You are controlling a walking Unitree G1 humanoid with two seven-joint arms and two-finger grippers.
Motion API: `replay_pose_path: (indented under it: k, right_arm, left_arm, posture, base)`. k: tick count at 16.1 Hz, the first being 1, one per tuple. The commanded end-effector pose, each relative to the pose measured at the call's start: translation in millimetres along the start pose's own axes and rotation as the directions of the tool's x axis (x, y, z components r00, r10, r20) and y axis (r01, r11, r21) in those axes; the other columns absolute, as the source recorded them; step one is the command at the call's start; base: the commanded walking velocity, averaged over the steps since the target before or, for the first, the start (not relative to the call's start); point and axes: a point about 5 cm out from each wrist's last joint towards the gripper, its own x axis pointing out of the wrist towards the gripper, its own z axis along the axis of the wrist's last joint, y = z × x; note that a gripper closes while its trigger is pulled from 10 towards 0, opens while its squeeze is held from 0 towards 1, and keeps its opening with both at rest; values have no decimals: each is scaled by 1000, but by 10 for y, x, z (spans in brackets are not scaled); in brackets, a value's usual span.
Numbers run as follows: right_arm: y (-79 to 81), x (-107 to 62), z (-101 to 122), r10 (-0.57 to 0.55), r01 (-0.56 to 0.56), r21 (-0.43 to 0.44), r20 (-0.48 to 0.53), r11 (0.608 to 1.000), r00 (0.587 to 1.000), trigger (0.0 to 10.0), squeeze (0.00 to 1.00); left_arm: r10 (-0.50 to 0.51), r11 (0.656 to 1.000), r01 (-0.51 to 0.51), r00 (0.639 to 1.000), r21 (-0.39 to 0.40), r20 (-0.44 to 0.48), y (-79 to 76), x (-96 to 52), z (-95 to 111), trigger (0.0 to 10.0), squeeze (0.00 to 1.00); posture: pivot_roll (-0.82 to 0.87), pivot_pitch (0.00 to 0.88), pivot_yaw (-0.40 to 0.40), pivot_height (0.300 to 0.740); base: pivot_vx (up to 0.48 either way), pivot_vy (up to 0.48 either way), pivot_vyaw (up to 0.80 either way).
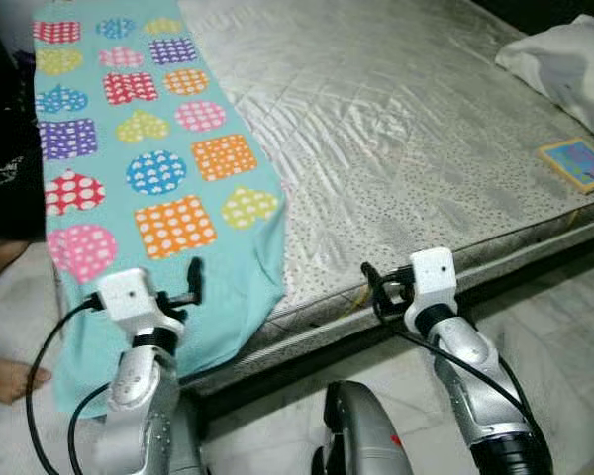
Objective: Clean up the room
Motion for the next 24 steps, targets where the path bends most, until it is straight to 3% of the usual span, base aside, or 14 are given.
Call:
replay_pose_path:
  k: [1, 7, 10, 14, 16, 20, 24]
  right_arm:
    - [18, 2, -50, 2, -2, 5, -23, 1000, 1000, 10000, 0]
    - [39, 273, -90, -12, 12, -1, -89, 1000, 996, 10000, 0]
    - [61, 400, -62, -23, 23, 1, -97, 1000, 995, 10000, 0]
    - [78, 487, -88, -33, 32, -12, -110, 999, 993, 10000, 0]
    - [107, 514, -49, -14, 17, 32, -90, 999, 996, 10000, 0]
    - [223, 443, -100, 34, -30, 56, -69, 998, 997, 10000, 0]
    - [321, 163, -198, 55, -52, 52, -55, 997, 997, 10000, 0]
  left_arm:
    - [21, 1000, -21, 999, 10, -24, 59, -45, -31, 10000, 0]
    - [-205, 973, 210, 977, 94, -63, -190, -330, 28, 10000, 0]
    - [-237, 965, 244, 969, 95, -75, -267, -432, 61, 10000, 0]
    - [-217, 967, 228, 971, 110, -103, -238, -554, 59, 10000, 0]
    - [-232, 955, 248, 967, 162, -107, -269, -505, 54, 10000, 0]
    - [-245, 956, 258, 964, 143, -101, -375, -259, 28, 10000, 0]
    - [-309, 942, 319, 945, 106, -104, -623, 1, -95, 10000, 0]
  posture:
    - [-97, 173, -92, 580]
    - [-20, 258, -104, 580]
    - [9, 288, -108, 580]
    - [38, 322, -114, 580]
    - [38, 325, -113, 580]
    - [-23, 309, -95, 580]
    - [-93, 289, -81, 580]
  base:
    - [0, 0, 0]
    - [0, 0, 0]
    - [0, 0, 0]
    - [0, 0, 0]
    - [0, 0, 0]
    - [0, 0, 0]
    - [0, 0, 0]
